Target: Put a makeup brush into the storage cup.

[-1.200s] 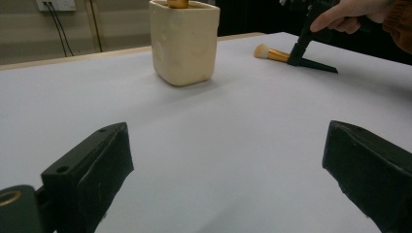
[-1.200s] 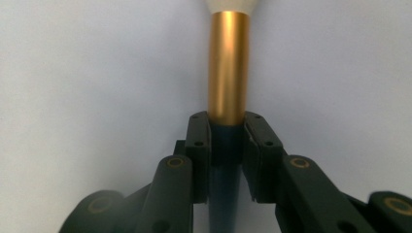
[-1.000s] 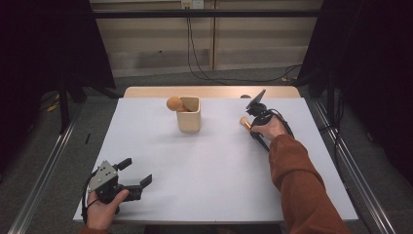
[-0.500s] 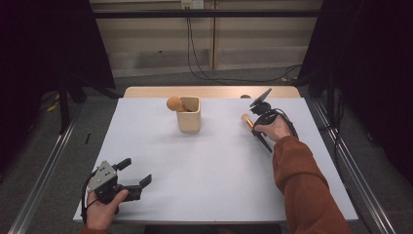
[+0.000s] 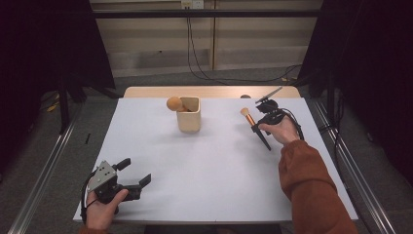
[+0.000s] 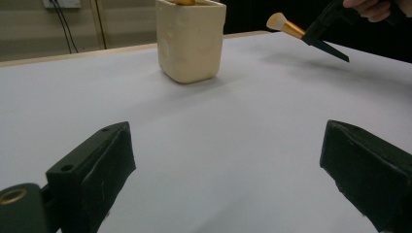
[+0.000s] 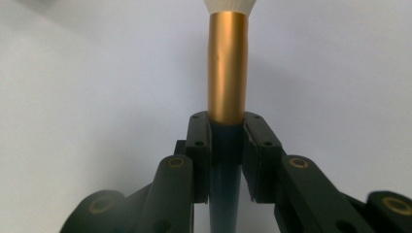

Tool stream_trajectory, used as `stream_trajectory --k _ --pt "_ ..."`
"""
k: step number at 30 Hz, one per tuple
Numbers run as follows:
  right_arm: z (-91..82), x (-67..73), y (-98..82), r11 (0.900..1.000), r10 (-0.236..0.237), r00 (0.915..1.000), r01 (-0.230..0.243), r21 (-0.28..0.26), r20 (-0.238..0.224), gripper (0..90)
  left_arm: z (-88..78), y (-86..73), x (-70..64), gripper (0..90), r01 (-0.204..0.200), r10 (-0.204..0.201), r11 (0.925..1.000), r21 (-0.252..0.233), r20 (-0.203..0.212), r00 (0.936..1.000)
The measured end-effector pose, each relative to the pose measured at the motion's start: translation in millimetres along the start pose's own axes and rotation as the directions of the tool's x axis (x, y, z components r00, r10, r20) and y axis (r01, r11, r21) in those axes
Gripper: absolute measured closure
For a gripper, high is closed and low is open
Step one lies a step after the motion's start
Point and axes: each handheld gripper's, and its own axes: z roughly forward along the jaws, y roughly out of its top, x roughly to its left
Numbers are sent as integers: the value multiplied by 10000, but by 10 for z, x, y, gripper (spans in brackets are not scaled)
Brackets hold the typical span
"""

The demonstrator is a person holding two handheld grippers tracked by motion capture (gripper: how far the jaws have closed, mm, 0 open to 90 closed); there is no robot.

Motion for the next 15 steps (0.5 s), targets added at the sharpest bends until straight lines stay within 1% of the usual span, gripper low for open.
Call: stream_trajectory --k 3,4,6,9,12,13,15 --pt "-39 -5 -58 9986 21 10000 -23 -532 -38 753 16 6 -9 39 -104 104 9999 30 65 9999" --pt "-48 -3 -78 9970 63 10000 -63 -766 -5 752 22 7 -14 39 -100 100 9999 22 124 9999" --pt "-61 9 -112 9944 101 9999 -96 -1050 39 753 27 6 -19 39 -90 89 10000 28 150 9998" --pt "-96 15 -157 9851 208 9997 -220 -1708 -86 753 19 7 -12 39 -64 64 10000 -20 90 9999" --pt "-125 13 -194 9744 167 9998 -191 -2238 -128 753 17 7 -12 39 -53 53 10000 -17 56 10000" --pt "-130 15 -208 9695 129 9997 -177 -2446 -213 753 16 8 -13 39 -58 58 10000 -19 54 10000" --pt "-135 20 -233 9626 58 9997 -126 -2707 -257 753 16 7 -14 39 -63 64 10000 -16 52 10000"
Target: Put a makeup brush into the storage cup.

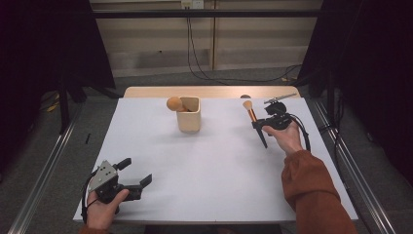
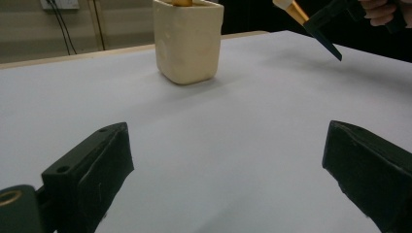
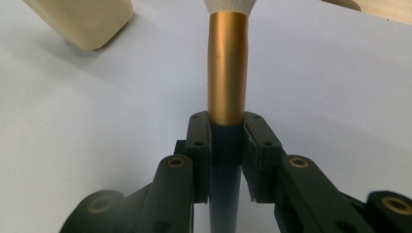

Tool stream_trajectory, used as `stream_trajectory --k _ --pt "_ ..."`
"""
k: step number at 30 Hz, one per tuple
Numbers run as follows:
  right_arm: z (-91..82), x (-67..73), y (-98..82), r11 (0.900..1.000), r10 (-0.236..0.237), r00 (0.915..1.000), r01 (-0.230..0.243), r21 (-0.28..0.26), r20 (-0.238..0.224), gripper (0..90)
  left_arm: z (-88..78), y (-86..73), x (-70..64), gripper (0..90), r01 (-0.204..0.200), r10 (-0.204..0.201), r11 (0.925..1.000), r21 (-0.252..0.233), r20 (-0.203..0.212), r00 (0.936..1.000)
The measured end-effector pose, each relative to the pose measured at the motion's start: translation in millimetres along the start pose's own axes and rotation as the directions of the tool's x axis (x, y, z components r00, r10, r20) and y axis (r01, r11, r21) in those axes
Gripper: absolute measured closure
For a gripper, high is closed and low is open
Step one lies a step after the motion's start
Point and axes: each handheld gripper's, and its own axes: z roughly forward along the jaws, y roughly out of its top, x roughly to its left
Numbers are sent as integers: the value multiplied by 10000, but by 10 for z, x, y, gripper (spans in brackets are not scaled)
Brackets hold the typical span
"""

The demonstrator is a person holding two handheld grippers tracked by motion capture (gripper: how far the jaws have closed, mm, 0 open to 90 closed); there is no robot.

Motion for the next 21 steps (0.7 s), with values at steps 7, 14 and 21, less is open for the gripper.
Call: stream_trajectory --k 7,14,21 --pt "-44 4 -72 9919 -100 9999 106 -1264 52 752 -1 1 6 39 -80 80 10000 23 -44 10000" --pt "-30 -34 -173 9708 -50 9997 -6 -2401 -224 752 -7 5 9 39 -144 144 9999 42 -79 9999" --pt "-59 -64 -248 9338 -97 9983 -117 -3576 -582 752 -20 10 15 40 -140 139 9999 -72 -98 9999"
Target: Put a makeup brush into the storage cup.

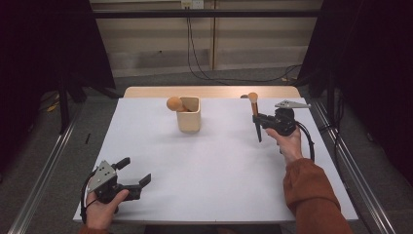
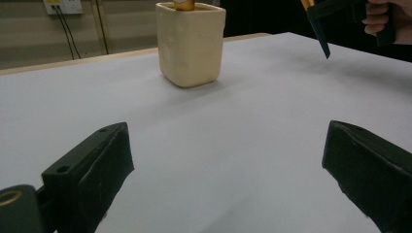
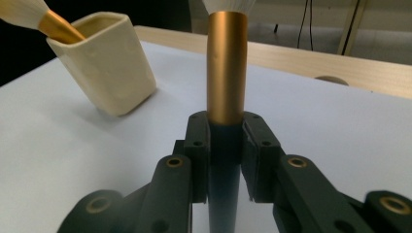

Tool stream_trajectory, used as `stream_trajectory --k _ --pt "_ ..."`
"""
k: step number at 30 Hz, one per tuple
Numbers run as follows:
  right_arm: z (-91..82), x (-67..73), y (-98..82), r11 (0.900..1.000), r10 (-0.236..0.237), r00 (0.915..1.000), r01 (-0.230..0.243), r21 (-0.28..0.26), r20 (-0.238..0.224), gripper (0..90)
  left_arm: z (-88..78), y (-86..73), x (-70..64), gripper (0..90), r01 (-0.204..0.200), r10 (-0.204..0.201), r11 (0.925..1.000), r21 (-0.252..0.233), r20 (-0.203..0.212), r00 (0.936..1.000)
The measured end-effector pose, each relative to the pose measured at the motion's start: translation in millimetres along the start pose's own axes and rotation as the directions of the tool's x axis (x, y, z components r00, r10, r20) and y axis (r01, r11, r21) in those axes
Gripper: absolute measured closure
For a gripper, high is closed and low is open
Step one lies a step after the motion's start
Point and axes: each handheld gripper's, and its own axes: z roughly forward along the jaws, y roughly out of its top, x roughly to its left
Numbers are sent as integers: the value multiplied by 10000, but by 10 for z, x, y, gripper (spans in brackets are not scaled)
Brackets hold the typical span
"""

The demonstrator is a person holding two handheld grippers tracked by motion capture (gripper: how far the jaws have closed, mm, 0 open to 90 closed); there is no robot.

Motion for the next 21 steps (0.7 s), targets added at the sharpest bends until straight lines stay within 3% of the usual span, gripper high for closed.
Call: stream_trajectory --k 9,15,21 --pt "-90 3 -68 9959 -153 9991 117 -899 -396 752 -1 6 6 40 67 -68 9999 -105 -82 9999" --pt "-177 -3 -136 9950 -5 9980 -58 -997 -629 752 -1 8 7 40 12 -12 10000 -71 -69 10000" --pt "-294 46 -170 9927 -274 9960 172 -1191 -849 752 -4 6 10 40 67 -68 9999 -101 -97 9999"
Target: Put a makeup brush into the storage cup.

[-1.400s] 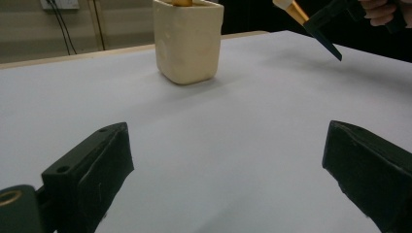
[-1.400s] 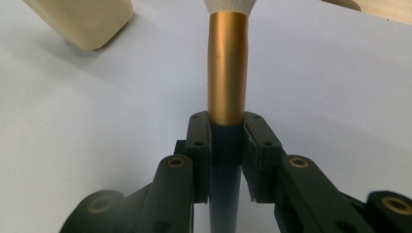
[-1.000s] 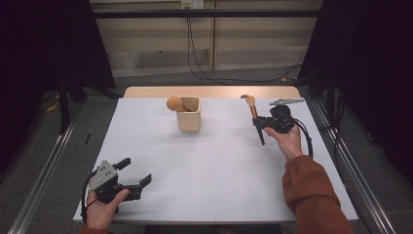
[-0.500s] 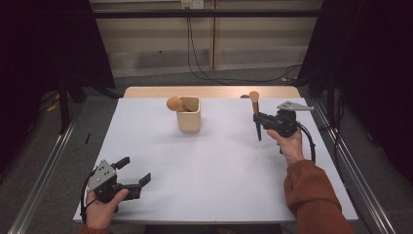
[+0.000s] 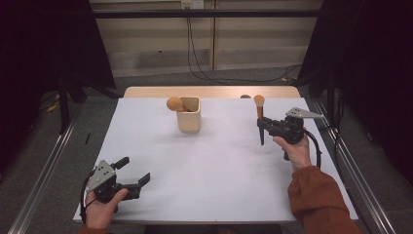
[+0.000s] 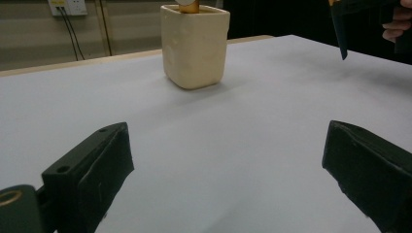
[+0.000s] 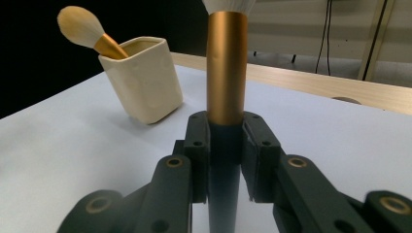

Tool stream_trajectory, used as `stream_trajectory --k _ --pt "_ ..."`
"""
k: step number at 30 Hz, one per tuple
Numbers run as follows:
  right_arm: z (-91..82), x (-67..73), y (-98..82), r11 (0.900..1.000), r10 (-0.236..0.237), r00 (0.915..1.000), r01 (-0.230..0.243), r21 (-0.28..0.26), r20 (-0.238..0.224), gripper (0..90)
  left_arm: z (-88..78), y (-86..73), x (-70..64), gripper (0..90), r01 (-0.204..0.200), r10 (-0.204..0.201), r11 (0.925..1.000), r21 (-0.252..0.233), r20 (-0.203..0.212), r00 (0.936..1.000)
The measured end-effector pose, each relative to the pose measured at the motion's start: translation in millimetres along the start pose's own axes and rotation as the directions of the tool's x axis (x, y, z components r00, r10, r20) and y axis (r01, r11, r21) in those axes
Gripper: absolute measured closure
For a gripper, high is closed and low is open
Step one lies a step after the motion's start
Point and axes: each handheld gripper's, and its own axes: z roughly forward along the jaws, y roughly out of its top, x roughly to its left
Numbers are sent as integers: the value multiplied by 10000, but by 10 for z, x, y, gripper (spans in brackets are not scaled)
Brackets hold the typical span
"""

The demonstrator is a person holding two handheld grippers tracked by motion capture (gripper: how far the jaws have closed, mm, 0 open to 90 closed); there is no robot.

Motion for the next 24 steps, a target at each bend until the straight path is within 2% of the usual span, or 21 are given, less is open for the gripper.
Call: stream_trajectory --k 4,8,14,19,24 --pt "-21 117 -48 9997 -205 9988 199 -145 -442 752 -1 3 -7 40 -35 35 10000 -3 6 10000" --pt "15 233 -91 9992 -409 9958 407 -42 -824 751 -3 4 -6 40 -28 28 10000 -5 -5 10000" --pt "5 371 -150 9992 -408 9914 406 -42 -1244 752 5 11 -6 40 -42 42 10000 -56 12 10000" --pt "-18 504 -139 9985 -487 9855 442 -313 -1622 752 -2 11 -4 41 7 -7 9999 -117 -28 10000" --pt "32 628 -187 9981 -610 9801 613 -44 -1891 751 5 20 -33 40 -190 193 9997 -142 163 9997"
